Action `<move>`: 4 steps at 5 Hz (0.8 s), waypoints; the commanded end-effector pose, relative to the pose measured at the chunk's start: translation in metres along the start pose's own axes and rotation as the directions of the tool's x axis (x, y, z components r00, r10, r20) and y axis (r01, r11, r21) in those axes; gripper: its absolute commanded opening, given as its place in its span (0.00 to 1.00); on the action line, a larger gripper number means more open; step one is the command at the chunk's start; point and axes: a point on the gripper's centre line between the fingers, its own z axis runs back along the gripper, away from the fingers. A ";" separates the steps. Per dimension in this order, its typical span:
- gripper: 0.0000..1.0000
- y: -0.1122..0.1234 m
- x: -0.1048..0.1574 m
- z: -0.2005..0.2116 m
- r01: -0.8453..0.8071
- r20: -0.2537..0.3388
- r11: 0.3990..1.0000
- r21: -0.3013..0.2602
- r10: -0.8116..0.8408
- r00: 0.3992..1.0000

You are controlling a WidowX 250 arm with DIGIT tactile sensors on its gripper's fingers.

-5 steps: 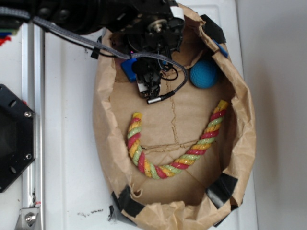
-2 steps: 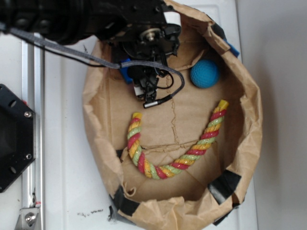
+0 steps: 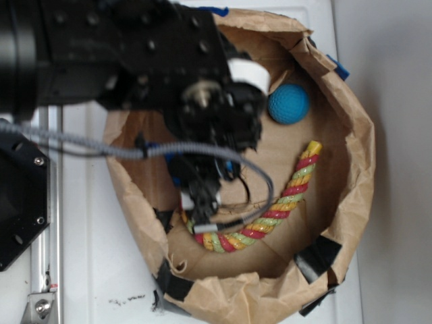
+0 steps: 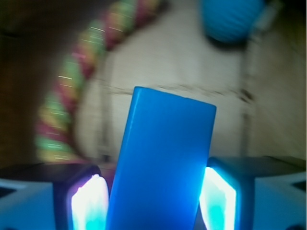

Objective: Grab the blue block.

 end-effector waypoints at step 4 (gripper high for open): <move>0.00 -0.001 0.001 0.101 0.010 0.169 0.997 0.076 -0.023 0.985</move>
